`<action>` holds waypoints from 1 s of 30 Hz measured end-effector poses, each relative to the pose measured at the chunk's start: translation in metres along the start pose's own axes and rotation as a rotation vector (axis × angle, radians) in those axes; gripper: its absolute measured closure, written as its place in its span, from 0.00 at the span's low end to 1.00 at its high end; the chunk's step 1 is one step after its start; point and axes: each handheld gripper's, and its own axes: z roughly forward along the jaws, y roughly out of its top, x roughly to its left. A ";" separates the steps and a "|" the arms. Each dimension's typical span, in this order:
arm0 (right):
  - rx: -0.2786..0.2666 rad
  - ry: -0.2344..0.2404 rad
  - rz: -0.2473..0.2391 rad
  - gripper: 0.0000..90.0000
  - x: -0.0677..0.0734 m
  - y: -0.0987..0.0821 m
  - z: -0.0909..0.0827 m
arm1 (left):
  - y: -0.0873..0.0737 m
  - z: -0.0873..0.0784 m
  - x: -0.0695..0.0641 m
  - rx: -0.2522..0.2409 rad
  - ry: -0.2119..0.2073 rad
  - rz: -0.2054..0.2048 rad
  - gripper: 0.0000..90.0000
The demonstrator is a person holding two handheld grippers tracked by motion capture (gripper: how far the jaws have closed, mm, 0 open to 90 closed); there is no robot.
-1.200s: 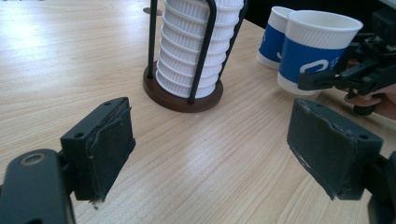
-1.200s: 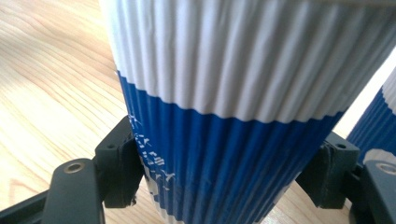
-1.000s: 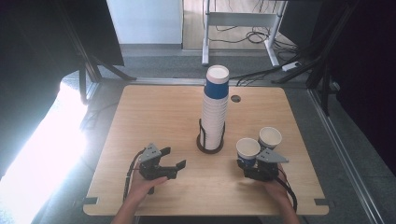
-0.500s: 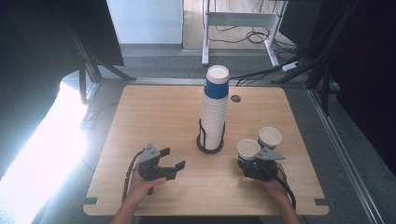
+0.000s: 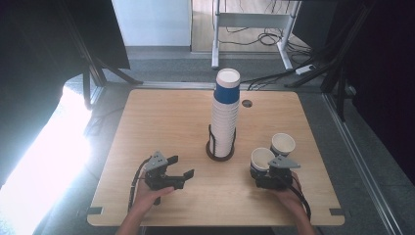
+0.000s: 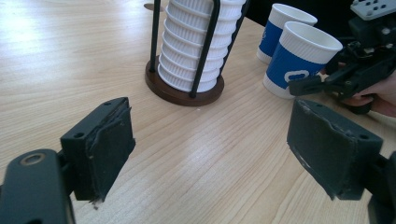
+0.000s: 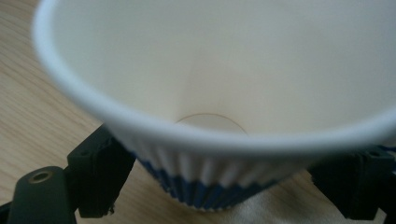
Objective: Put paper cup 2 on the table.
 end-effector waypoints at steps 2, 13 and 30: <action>-0.017 -0.004 0.017 0.15 0.000 -0.001 -0.006 | 0.000 -0.001 0.001 0.001 0.003 -0.001 0.16; -0.126 -0.011 0.083 0.14 -0.004 -0.004 -0.039 | 0.001 -0.004 0.002 -0.006 0.001 0.003 0.16; -0.330 0.145 -0.012 0.16 0.047 0.034 -0.089 | 0.002 -0.002 -0.009 0.012 0.000 0.045 0.16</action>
